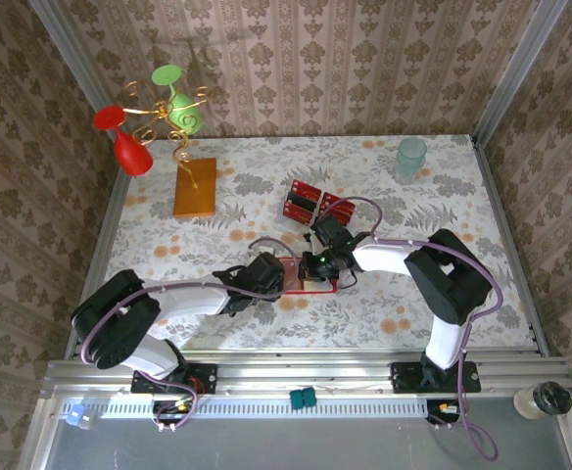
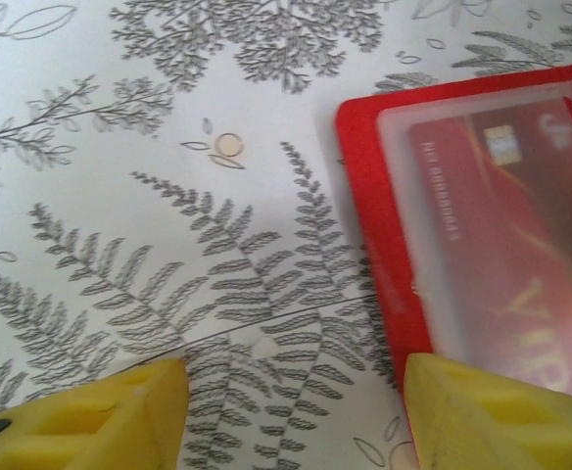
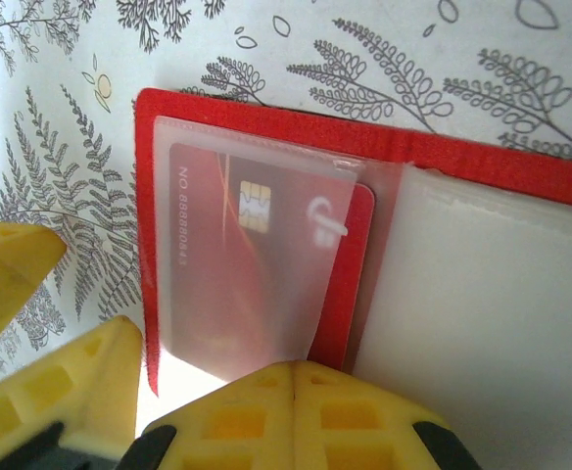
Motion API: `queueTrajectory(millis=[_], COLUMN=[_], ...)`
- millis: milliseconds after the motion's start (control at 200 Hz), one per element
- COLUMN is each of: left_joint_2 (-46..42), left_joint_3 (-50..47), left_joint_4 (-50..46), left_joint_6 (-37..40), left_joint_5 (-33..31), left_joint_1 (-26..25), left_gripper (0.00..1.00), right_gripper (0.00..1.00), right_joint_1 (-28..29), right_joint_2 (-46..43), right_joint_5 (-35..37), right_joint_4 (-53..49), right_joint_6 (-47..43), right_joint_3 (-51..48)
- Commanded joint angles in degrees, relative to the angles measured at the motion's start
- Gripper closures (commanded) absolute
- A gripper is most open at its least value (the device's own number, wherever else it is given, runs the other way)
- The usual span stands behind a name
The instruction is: Put the credit cards into the card holder
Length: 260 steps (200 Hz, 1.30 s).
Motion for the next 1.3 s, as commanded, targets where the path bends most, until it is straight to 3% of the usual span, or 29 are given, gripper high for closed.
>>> queueTrajectory(millis=[0, 1295], left_joint_2=[-0.7, 1.7], left_joint_3=[-1.4, -1.6], left_joint_4=[-0.6, 1.6], left_joint_6=[-1.5, -1.4], left_joint_5=[0.8, 1.9], left_joint_1=[1.2, 1.6], left_gripper=[0.39, 0.40], right_gripper=[0.97, 0.99], right_joint_1=[-0.6, 1.7], right_joint_2=[-3.3, 3.8], right_joint_5=[1.9, 4.7], right_joint_4=[-2.7, -7.0], right_joint_6=[-0.5, -2.3], right_joint_3=[1.4, 6.0])
